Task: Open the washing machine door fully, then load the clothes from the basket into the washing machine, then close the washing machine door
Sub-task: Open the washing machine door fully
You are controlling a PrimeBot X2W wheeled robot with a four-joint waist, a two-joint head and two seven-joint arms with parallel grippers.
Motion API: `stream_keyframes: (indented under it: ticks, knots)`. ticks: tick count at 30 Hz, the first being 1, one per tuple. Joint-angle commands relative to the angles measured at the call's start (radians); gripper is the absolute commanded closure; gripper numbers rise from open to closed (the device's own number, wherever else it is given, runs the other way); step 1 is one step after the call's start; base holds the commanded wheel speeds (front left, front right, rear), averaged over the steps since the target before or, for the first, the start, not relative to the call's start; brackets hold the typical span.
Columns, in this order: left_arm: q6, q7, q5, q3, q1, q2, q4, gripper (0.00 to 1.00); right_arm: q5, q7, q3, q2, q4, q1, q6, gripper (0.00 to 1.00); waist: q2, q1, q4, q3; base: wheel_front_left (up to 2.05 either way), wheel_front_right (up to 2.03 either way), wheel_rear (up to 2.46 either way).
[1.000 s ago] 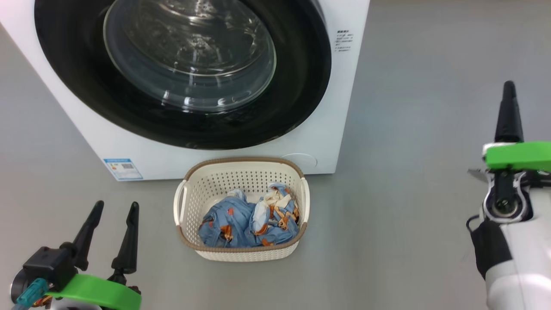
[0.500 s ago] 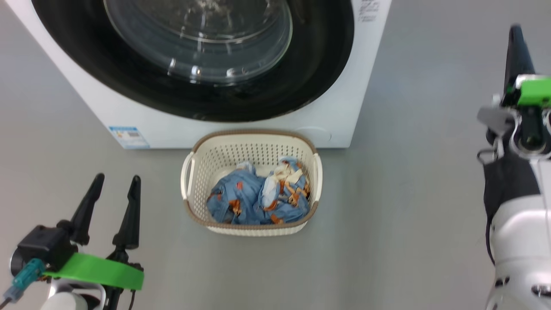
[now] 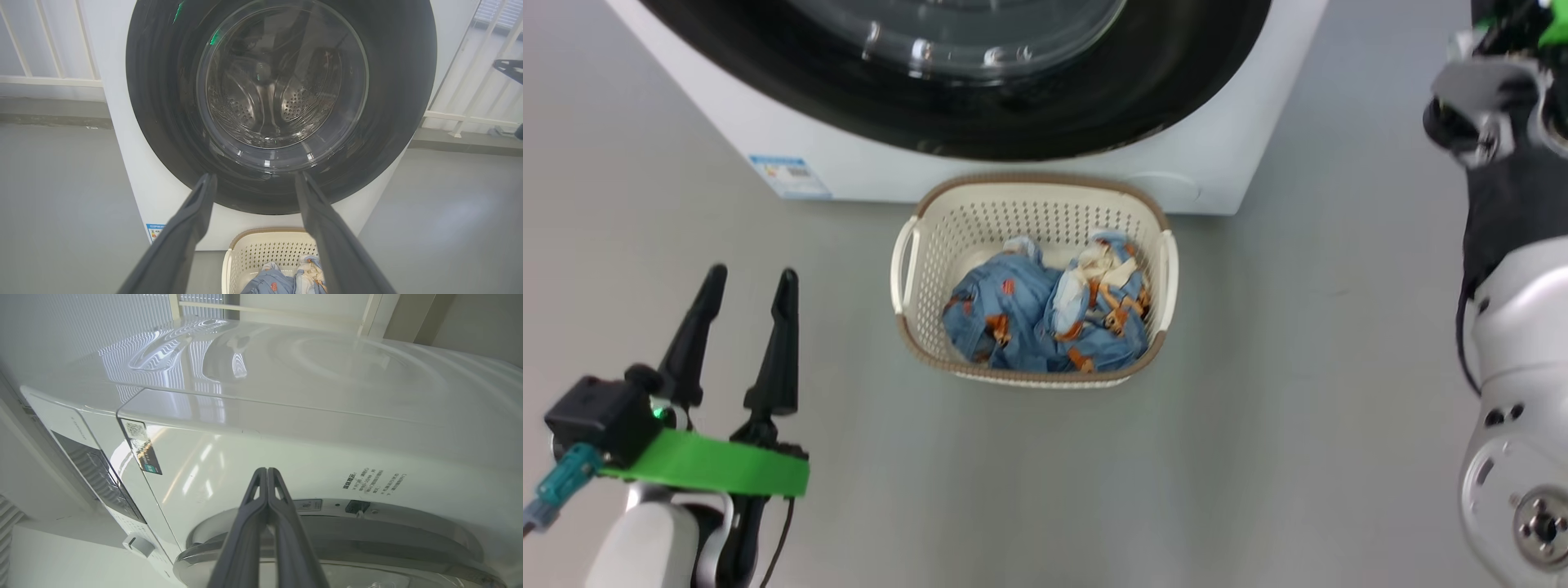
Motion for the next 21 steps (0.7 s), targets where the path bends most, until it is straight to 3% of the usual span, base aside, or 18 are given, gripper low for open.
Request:
stream_keyframes:
  ticks: [1,10,21]
  knots:
    - [-0.002,-0.006,-0.007,0.037,-0.043,0.019,-0.032,0.0,-0.006,0.024,0.017,0.009,-0.012,-0.055,0.009,1.0,0.0,0.0,0.031,0.044,0.0,0.0,0.0]
    - [-0.002,-0.006,-0.013,0.022,-0.089,0.003,-0.054,0.0,-0.039,0.185,0.037,0.002,0.089,-0.169,0.009,1.0,0.0,0.0,0.063,0.089,0.0,0.0,0.0]
    - [-0.002,-0.006,-0.021,0.028,-0.104,-0.009,-0.064,0.0,-0.097,0.206,0.025,0.001,0.138,-0.251,0.009,1.0,0.0,0.0,0.074,0.13,0.0,0.0,0.0]
